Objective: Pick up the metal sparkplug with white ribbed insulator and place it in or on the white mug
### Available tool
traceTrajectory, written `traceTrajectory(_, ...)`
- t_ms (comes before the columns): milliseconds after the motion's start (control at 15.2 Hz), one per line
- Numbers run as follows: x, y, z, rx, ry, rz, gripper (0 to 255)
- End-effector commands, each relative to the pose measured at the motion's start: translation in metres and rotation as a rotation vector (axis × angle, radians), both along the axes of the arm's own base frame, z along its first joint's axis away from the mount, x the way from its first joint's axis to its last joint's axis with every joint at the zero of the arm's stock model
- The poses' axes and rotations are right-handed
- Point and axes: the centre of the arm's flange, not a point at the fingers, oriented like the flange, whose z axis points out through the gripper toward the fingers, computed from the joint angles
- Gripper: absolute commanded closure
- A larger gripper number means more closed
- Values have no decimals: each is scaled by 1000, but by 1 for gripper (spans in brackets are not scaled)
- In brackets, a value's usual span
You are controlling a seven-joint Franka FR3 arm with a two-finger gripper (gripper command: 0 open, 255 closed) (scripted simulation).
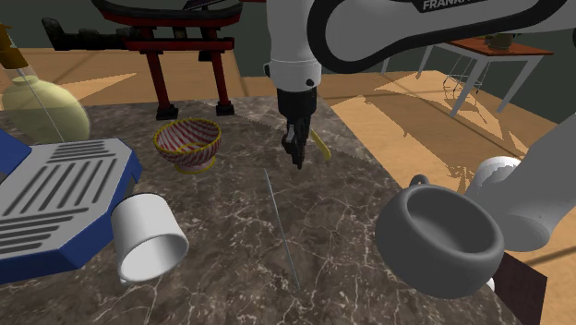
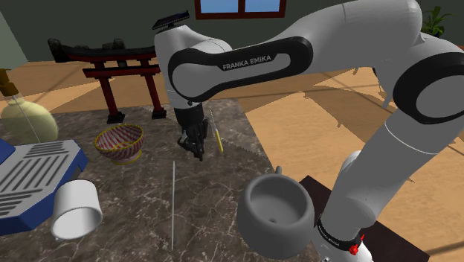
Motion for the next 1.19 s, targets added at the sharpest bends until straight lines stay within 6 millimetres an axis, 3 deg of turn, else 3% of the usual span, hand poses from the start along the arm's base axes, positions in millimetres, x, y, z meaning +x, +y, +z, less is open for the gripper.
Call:
traceTrajectory(0,0,0,0,0,0,0,255)
traceTrajectory(1122,0,0,84,0,0,0,255)
